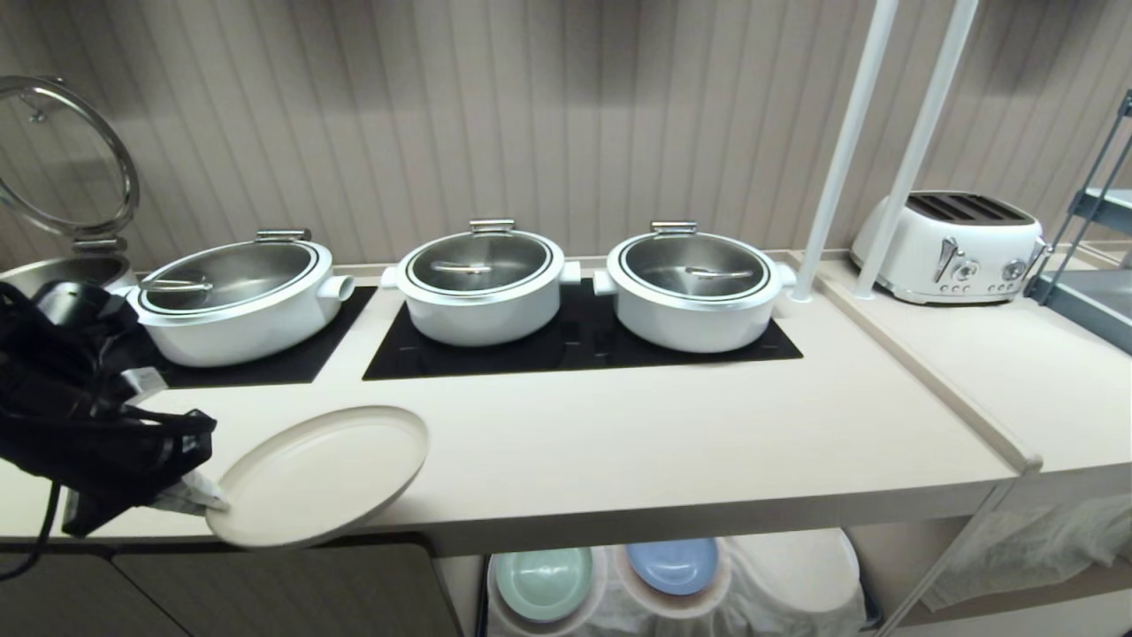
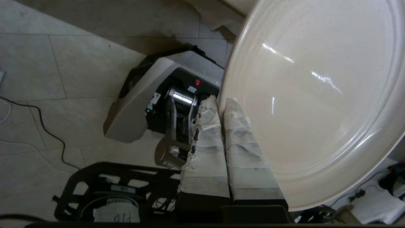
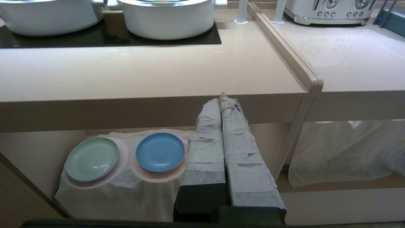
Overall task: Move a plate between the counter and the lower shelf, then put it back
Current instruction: Put the plate in the cupboard
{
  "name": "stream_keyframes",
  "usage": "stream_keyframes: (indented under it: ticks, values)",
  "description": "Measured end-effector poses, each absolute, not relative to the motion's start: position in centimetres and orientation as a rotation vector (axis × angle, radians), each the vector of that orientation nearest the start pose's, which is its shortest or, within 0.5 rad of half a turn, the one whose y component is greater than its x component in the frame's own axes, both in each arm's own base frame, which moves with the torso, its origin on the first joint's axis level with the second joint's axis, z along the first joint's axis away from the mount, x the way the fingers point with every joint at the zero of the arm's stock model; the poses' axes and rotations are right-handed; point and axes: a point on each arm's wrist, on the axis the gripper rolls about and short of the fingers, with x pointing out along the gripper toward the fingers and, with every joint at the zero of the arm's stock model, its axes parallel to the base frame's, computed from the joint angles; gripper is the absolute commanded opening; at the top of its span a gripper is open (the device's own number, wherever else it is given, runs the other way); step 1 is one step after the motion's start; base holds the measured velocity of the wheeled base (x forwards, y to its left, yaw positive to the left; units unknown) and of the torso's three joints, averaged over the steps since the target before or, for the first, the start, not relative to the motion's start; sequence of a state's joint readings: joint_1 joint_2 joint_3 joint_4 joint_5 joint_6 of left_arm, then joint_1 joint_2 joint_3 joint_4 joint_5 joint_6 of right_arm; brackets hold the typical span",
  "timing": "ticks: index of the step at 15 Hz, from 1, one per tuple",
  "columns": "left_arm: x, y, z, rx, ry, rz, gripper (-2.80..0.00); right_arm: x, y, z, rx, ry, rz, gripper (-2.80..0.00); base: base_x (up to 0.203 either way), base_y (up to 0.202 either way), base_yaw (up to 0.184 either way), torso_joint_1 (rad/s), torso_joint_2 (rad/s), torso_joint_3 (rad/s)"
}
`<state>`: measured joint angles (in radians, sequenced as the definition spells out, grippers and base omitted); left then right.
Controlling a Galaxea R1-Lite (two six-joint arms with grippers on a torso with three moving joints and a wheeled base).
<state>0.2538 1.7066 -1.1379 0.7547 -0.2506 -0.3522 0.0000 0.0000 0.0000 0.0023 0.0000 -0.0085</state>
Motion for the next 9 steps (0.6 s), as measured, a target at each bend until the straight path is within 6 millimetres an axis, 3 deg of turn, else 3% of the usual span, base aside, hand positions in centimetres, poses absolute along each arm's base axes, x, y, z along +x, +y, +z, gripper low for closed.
stream_keyframes:
  ticks: [9]
  values:
    - [16.3, 2.8, 17.0, -0.591, 1.281, 0.181, -2.80, -2.3, 0.0, 7.5, -0.009, 0.002, 0.000, -2.80, 0.000, 0.000, 0.000, 0.000, 0.00, 0.000]
